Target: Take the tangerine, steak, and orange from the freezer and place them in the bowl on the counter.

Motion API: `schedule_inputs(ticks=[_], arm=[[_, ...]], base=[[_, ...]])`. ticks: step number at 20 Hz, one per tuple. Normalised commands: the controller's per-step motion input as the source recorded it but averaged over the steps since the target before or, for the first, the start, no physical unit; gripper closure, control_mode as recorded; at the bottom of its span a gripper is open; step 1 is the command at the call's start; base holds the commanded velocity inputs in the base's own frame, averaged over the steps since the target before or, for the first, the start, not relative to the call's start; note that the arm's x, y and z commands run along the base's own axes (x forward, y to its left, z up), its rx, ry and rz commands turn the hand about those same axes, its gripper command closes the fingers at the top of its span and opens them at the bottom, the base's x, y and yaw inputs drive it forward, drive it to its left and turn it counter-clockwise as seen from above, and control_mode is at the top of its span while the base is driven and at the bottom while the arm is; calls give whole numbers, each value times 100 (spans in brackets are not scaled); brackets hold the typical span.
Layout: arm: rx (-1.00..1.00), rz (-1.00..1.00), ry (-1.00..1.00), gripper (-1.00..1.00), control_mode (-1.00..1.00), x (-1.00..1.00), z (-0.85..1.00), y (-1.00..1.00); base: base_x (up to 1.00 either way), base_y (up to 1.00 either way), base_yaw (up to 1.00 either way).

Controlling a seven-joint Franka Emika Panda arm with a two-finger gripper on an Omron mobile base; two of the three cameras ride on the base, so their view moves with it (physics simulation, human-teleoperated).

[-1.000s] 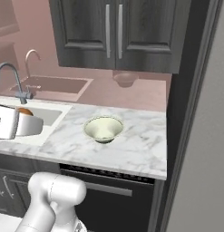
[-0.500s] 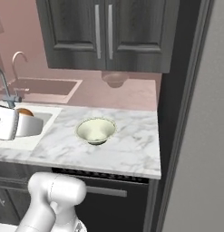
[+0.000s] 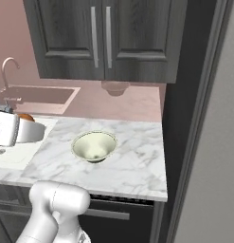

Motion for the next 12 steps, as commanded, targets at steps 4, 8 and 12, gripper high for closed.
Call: schedule_inputs(ticks=[4,8,12], arm=[[0,0,0,100,100,0,0,0],[0,0,1,100,-100,26,0,-4],[0,0,11,100,-100,74,-3,-1]], base=[[33,-8,0],[22,-6,0],[0,0,0]])
